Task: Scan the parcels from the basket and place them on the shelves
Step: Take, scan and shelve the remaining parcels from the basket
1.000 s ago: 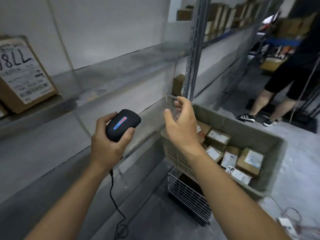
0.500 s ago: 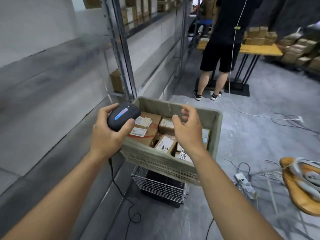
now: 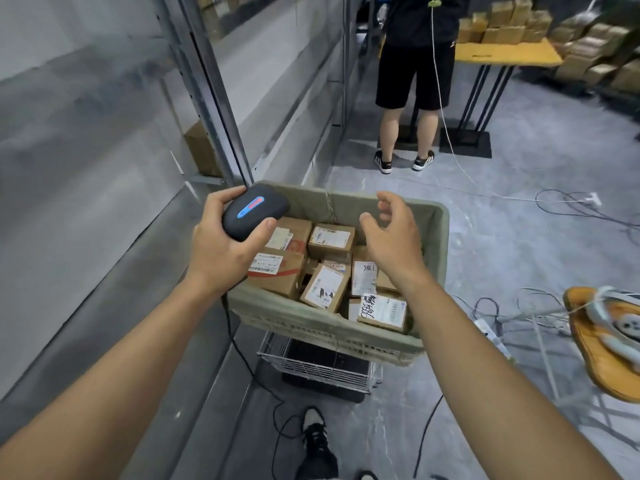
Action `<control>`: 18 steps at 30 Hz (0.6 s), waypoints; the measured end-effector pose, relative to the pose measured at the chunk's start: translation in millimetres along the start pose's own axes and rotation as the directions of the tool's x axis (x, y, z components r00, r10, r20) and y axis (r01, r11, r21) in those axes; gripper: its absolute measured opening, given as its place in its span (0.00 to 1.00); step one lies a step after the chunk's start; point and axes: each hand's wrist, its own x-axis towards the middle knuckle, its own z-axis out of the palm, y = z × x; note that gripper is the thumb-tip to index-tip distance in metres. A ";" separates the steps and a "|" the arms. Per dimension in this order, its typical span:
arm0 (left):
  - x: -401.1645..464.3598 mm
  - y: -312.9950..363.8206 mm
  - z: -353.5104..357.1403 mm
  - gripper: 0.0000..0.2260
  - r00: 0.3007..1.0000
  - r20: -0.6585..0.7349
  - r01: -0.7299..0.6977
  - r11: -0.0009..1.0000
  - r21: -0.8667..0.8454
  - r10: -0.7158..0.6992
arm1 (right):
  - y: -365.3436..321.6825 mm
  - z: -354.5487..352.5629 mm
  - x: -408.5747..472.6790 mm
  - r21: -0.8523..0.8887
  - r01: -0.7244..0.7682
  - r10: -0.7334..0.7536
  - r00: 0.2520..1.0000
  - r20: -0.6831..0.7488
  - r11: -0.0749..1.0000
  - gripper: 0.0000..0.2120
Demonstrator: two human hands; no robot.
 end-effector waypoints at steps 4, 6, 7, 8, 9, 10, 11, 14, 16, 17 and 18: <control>33.2 -21.6 10.9 0.26 0.998 0.062 -0.006 1.000 -0.016 0.007 | 7.3 14.6 21.4 -0.052 -0.040 0.040 0.999 0.002 0.998 0.24; 49.5 -34.3 17.0 0.26 0.996 0.090 -0.004 1.000 -0.026 0.006 | 10.4 22.5 35.7 -0.084 -0.068 0.069 0.998 0.009 0.994 0.26; 57.2 -40.3 19.7 0.26 0.995 0.101 -0.004 1.000 -0.027 0.007 | 11.9 26.3 42.0 -0.100 -0.076 0.078 0.997 0.011 0.992 0.26; 64.4 -45.7 22.4 0.26 0.994 0.114 -0.002 1.000 -0.026 0.005 | 13.7 30.1 47.5 -0.112 -0.083 0.085 0.996 0.009 0.990 0.27; 71.6 -51.9 25.1 0.26 0.992 0.129 0.004 1.000 -0.027 0.000 | 16.0 34.1 52.8 -0.120 -0.087 0.089 0.996 0.008 0.989 0.27; 78.8 -59.1 27.4 0.27 0.990 0.144 0.008 1.000 -0.029 -0.004 | 18.4 38.7 57.9 -0.131 -0.088 0.090 0.996 0.008 0.988 0.27; 84.7 -65.0 29.2 0.26 0.988 0.157 0.005 1.000 -0.027 -0.001 | 20.7 43.4 62.3 -0.148 -0.088 0.090 0.996 0.010 0.985 0.27; 99.6 -77.9 34.2 0.27 0.980 0.198 0.001 1.000 -0.027 0.004 | 29.9 59.2 75.0 -0.188 -0.081 0.088 0.996 0.030 0.979 0.27; 106.8 -83.9 40.4 0.27 0.975 0.224 0.022 0.999 -0.043 -0.012 | 36.9 69.4 83.6 -0.196 -0.077 0.088 0.995 0.044 0.977 0.27; 110.6 -88.5 44.3 0.27 0.973 0.230 0.032 0.998 -0.051 -0.019 | 40.5 73.9 87.8 -0.210 -0.077 0.090 0.995 0.053 0.975 0.27; 114.2 -93.8 48.9 0.26 0.972 0.234 0.041 0.997 -0.061 -0.026 | 44.2 77.8 92.3 -0.228 -0.075 0.092 0.994 0.061 0.971 0.28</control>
